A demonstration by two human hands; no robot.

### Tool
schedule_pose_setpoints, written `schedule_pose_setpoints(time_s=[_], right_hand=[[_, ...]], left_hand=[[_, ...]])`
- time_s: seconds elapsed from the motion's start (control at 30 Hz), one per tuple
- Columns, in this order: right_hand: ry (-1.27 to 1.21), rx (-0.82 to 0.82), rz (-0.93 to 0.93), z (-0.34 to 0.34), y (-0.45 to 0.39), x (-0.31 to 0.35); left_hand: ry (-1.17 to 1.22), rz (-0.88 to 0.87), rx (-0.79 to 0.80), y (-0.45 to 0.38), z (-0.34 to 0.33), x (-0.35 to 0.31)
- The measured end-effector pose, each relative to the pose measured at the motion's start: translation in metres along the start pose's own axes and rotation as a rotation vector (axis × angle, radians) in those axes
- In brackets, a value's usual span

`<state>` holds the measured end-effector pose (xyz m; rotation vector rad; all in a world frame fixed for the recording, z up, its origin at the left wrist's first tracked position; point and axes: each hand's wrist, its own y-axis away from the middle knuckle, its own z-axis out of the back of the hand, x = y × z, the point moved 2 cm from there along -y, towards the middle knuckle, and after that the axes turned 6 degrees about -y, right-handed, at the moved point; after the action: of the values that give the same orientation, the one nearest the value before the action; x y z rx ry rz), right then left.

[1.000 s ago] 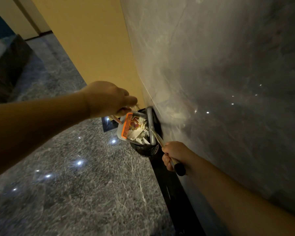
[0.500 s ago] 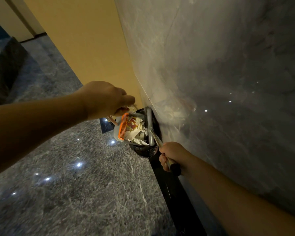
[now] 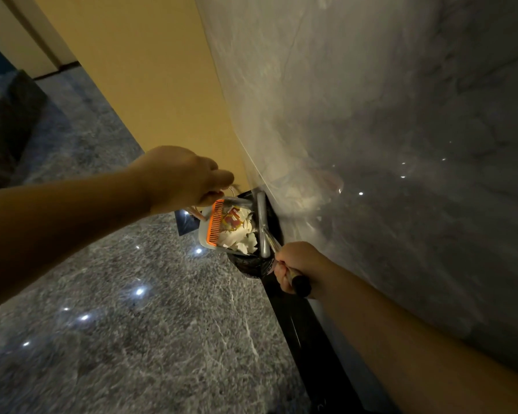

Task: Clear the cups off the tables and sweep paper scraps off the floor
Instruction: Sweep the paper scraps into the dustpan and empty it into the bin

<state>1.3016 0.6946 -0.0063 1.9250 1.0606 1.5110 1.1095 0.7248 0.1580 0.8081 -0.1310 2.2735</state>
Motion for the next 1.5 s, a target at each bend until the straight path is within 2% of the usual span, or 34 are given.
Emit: schedule_pose_setpoints(time_s=[0.13,0.27,0.43,0.6,0.73,0.83,0.93,1.07,1.17,1.27,1.5], right_hand=[[-0.062,0.038,-0.099,-0.008,0.003,0.001],[-0.077,0.013,-0.062,-0.007,0.005,0.000],[-0.233,0.045,-0.180,0.000,0.003,-0.001],[-0.064,-0.012,-0.067,-0.002,0.005,-0.002],[-0.132,0.053,-0.227,-0.001,-0.001,-0.007],[-0.070,0.023,-0.162,-0.001,-0.005,-0.010],[-0.140,0.048,-0.207,-0.003,-0.003,-0.013],[-0.091,0.007,-0.175,-0.003,-0.003,-0.016],[-0.133,0.025,-0.197,-0.006,-0.002,-0.021],[-0.012,-0.004,-0.136,-0.007,-0.011,-0.029],[0.064,-0.034,-0.032,-0.013,-0.019,-0.049]], left_hand=[[-0.015,-0.063,0.039,-0.001,-0.002,-0.014],[-0.038,-0.017,0.037,0.000,0.001,-0.007],[-0.007,0.047,0.026,0.004,0.006,-0.005],[-0.026,0.068,0.022,0.001,0.009,-0.007],[-0.068,0.006,0.077,0.000,0.007,-0.007],[-0.064,0.070,0.034,0.000,0.009,-0.003],[-0.054,0.035,0.067,0.000,0.006,-0.007],[-0.026,0.161,0.015,0.004,0.008,0.005],[0.001,0.146,0.043,0.006,0.006,0.007],[0.072,0.202,0.037,0.008,0.010,0.013],[0.096,0.222,0.033,0.008,0.012,0.015]])
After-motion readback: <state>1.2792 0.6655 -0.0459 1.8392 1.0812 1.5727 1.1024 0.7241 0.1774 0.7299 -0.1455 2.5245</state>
